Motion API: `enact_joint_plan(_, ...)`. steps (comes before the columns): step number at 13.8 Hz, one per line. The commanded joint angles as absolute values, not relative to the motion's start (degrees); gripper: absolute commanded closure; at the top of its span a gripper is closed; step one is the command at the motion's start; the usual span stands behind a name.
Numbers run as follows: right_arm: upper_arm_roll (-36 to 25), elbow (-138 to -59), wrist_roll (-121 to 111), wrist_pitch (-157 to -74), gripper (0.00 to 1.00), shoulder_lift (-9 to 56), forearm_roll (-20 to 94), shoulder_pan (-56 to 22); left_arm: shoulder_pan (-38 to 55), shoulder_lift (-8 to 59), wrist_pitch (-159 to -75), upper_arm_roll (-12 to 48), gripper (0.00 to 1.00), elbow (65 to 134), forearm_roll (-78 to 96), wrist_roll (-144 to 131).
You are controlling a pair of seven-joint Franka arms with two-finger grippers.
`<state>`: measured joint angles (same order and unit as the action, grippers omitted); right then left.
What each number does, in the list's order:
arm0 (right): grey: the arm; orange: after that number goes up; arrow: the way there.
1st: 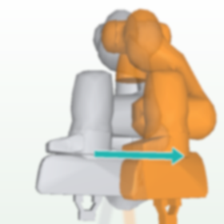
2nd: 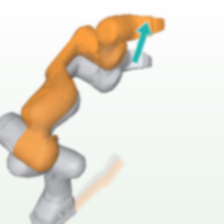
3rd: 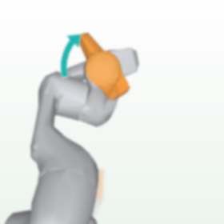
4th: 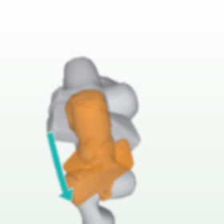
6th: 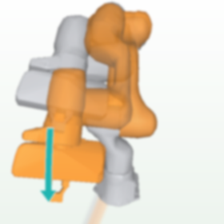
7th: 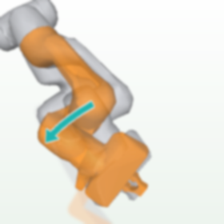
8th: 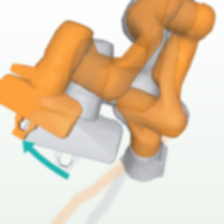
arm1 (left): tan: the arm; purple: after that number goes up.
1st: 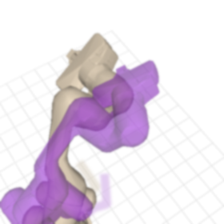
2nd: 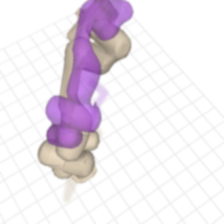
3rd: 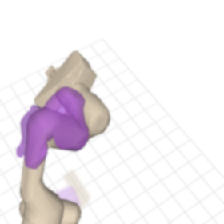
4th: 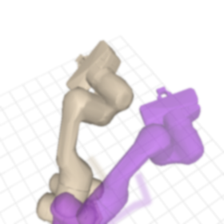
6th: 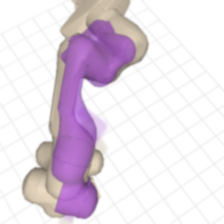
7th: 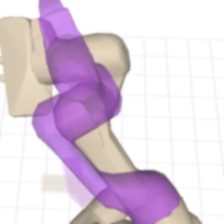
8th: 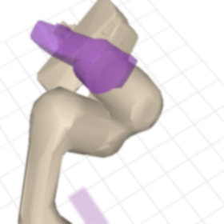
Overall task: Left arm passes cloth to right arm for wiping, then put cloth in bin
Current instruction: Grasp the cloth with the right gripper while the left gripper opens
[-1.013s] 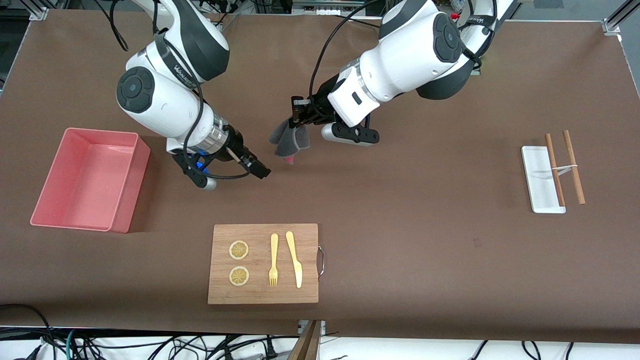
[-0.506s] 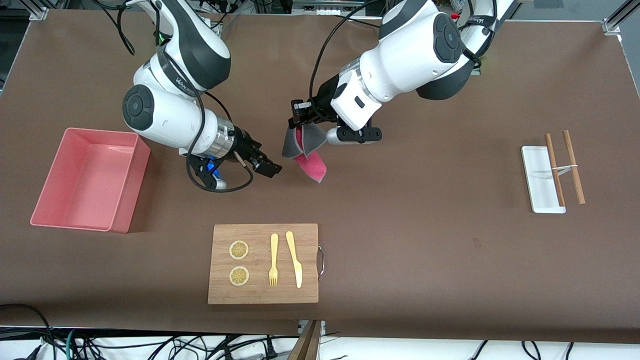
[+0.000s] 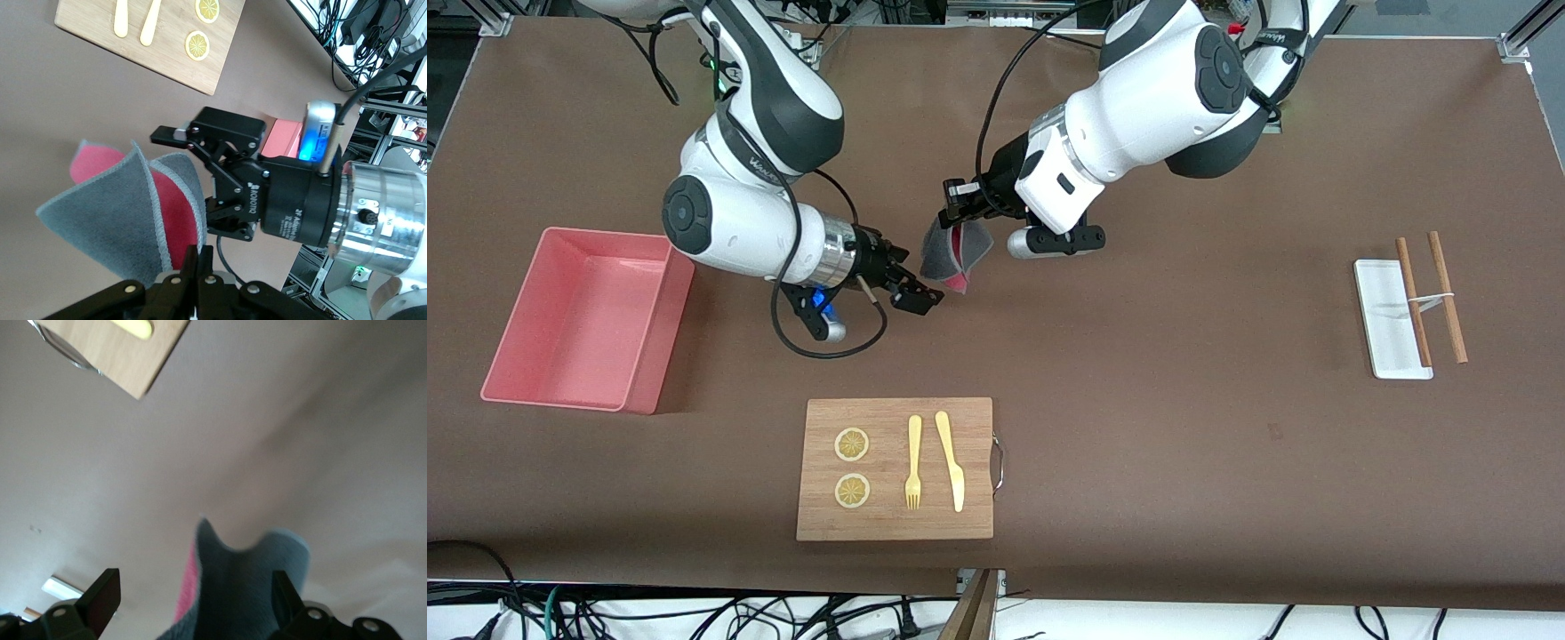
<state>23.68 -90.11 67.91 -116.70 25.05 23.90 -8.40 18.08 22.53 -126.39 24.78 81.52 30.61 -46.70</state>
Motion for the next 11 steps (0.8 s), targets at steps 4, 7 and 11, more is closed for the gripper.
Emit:
enact_joint_plan(4, 25.83, -90.18, 68.20, -116.37, 0.72, 25.75, 25.58, -8.88, 18.90, 23.55, -125.60, 24.26, 1.00, 79.80, 32.61, -46.93)
enact_joint_plan(7, 25.93, -90.09, 68.29, -115.75, 1.00, 25.93, 26.36, -8.79, 18.90, 23.47, -125.51, 24.26, 1.00, 79.80, 32.43, -46.93)
enact_joint_plan(11, 25.93, -89.83, 68.12, -115.66, 1.00, 25.75, 28.21, -8.18, 17.50, 22.85, -122.36, 24.17, 1.00, 79.54, 32.43, -46.85)
